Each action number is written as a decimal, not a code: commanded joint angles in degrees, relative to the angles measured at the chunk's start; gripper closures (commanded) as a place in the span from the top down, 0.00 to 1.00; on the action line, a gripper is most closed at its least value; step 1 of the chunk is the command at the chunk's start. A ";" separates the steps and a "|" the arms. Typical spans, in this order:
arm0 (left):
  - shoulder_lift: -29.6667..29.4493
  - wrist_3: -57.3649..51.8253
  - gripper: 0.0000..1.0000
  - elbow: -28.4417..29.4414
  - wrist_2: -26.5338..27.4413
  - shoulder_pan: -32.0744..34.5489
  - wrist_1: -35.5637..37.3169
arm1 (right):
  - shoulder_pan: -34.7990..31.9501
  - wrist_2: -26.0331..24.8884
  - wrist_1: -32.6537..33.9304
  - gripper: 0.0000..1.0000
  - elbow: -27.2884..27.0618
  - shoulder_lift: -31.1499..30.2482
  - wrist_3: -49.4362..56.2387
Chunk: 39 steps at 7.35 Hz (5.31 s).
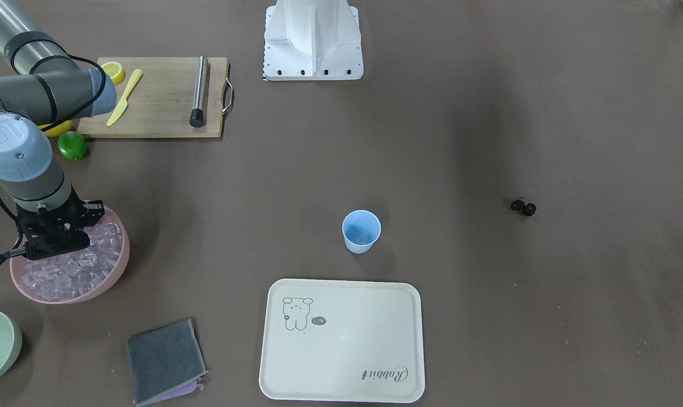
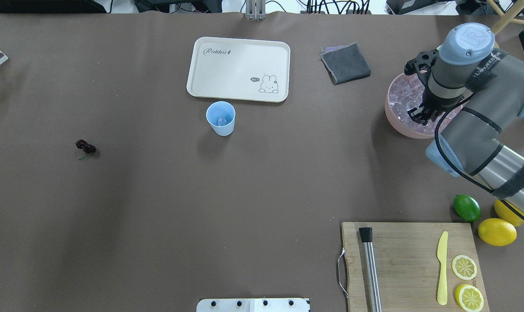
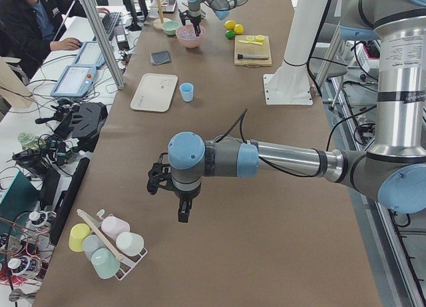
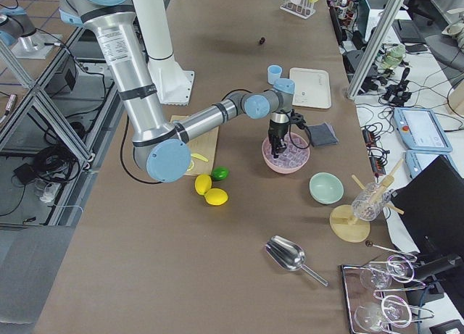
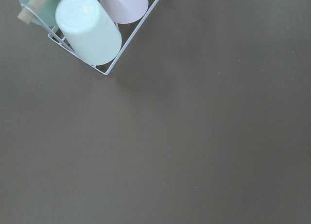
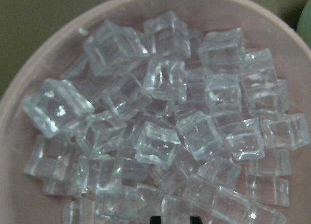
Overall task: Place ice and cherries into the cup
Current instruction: 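Lower the right gripper into the bowl and grasp another ice cube, then carry the second ice cube to the light-blue cup and release it, then withdraw the right arm to rest while the left gripper reaches toward the cherries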
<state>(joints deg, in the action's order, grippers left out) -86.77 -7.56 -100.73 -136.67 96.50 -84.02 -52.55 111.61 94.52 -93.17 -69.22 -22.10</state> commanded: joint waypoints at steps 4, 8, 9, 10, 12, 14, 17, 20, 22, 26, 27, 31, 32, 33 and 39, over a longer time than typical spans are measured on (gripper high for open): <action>0.02 0.08 0.98 0.01 0.00 0.00 0.00 | -1.52 5.71 11.45 0.19 -1.41 14.86 -10.95; -0.33 0.08 0.98 0.27 0.00 0.00 0.00 | 9.64 4.24 14.30 0.18 21.44 43.47 -40.94; -0.24 0.08 0.98 0.36 0.00 0.00 0.00 | 11.57 3.71 12.11 0.18 24.58 47.30 -45.96; 0.19 0.08 0.98 0.36 0.00 0.00 0.00 | 13.24 2.75 7.65 0.18 25.66 48.46 -48.19; 0.29 0.08 0.98 0.71 0.00 0.00 0.00 | 16.06 -0.59 -0.98 0.19 28.12 48.48 -54.26; 0.37 0.00 0.98 0.63 0.00 0.09 0.00 | 17.13 -2.45 -2.49 0.19 28.22 48.39 -55.33; 0.37 0.00 0.98 0.54 0.00 0.09 0.00 | 17.13 -2.54 -2.59 0.97 28.13 48.21 -54.90; -0.50 0.17 0.98 0.45 0.00 0.00 0.00 | 16.78 -2.45 -2.59 0.99 25.34 46.12 -54.98; -2.16 2.61 0.98 0.45 0.09 -0.52 -0.09 | 15.46 -2.45 -2.58 0.99 17.70 37.71 -51.22; -5.77 14.28 0.98 -0.34 2.71 -8.49 -1.48 | -0.58 7.54 -2.67 0.99 2.14 15.13 -23.77; -7.00 18.50 0.98 0.18 5.51 -11.48 -2.80 | -5.15 12.27 -2.67 0.99 1.16 12.03 -15.51; -16.65 36.74 0.98 0.19 7.20 -24.04 -5.43 | -29.75 23.02 -2.41 0.99 -1.66 -8.34 21.16; -17.55 46.39 0.98 0.71 7.38 -30.00 -10.06 | -32.94 23.82 -2.50 0.99 -3.67 -13.87 22.88; -17.82 49.27 0.98 0.97 9.99 -36.84 -15.42 | -34.27 23.13 -2.67 0.99 -6.99 -21.67 24.98; -14.33 49.75 0.98 1.68 18.01 -47.19 -23.01 | -42.55 22.33 -2.50 0.99 -11.95 -36.16 33.70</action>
<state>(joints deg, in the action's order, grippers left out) -103.17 42.84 -99.05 -119.10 49.75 -105.24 -94.52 133.95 92.14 -104.58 -104.94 11.40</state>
